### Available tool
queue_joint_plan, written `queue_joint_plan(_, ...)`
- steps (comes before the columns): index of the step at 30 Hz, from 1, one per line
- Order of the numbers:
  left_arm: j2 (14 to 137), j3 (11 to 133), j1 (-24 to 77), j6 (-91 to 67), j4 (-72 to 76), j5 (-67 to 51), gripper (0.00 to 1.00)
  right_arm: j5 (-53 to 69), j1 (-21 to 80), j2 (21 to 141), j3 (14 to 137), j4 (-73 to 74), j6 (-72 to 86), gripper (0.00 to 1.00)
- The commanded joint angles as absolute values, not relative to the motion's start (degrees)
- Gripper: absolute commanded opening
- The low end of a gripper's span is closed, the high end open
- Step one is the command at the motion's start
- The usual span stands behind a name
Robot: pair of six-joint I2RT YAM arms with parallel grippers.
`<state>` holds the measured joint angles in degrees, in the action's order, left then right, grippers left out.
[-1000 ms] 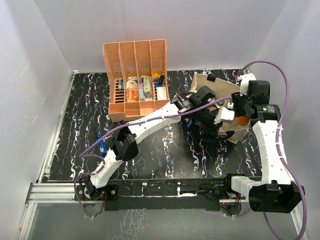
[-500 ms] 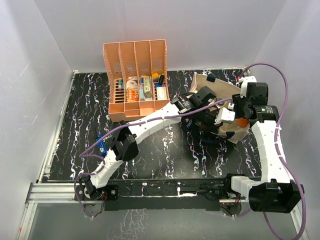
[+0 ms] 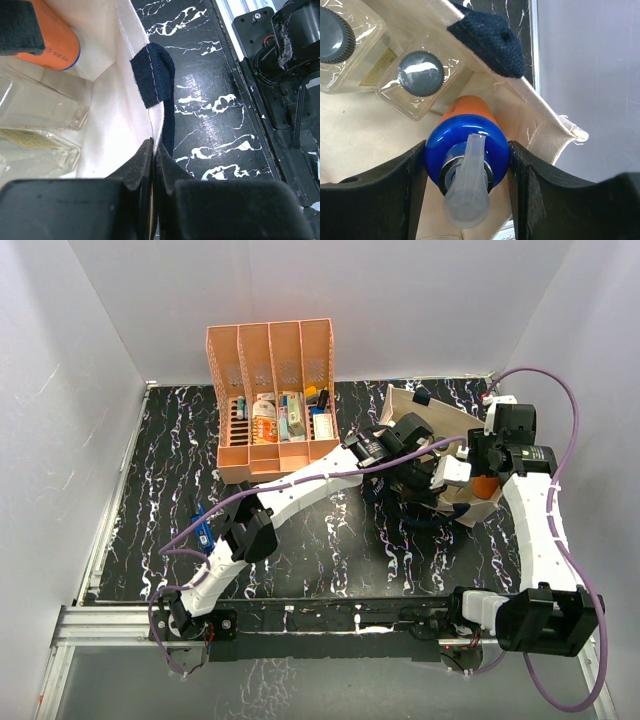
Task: Place the personal care products into the canvas bag
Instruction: Place the care product in the canvas bag.
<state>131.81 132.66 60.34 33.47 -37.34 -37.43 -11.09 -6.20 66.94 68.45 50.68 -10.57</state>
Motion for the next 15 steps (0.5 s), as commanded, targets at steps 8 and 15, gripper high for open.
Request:
queue_joint_plan(8, 131.2, 135.8, 62.1, 33.3, -36.9, -38.4, 0.00, -11.2, -10.0, 66.9, 68.3, 46.3, -9.4, 0.08)
queue_joint_plan(15, 131.3, 135.9, 62.2, 33.7, -37.0, -38.1, 0.00, -6.3, -11.3, 67.0, 65.7, 45.4, -8.0, 0.08)
